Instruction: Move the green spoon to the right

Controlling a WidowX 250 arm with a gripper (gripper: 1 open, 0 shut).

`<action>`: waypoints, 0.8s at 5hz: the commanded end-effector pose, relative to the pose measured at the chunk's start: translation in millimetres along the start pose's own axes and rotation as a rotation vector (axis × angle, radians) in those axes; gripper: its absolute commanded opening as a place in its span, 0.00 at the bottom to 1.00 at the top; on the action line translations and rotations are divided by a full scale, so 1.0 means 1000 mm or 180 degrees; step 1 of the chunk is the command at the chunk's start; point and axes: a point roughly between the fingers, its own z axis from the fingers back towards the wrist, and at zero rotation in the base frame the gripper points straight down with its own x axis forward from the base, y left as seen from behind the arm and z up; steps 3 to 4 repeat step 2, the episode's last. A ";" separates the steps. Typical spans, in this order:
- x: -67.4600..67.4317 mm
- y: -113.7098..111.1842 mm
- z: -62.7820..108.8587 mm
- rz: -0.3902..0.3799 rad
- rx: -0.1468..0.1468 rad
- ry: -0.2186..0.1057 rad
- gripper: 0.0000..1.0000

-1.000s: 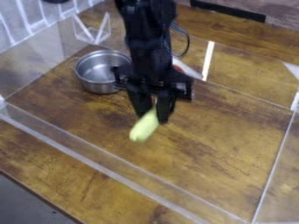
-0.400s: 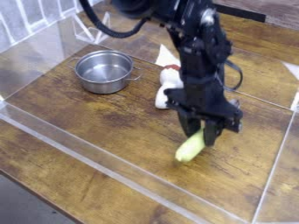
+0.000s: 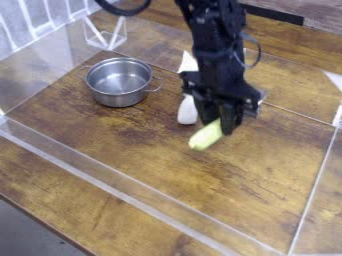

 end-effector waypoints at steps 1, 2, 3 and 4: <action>0.004 0.016 0.009 -0.0061 -0.0007 -0.0110 0.00; 0.001 0.024 0.002 -0.0130 -0.0039 -0.0052 0.00; 0.001 0.024 0.002 -0.0130 -0.0039 -0.0052 0.00; 0.001 0.024 0.002 -0.0130 -0.0039 -0.0052 0.00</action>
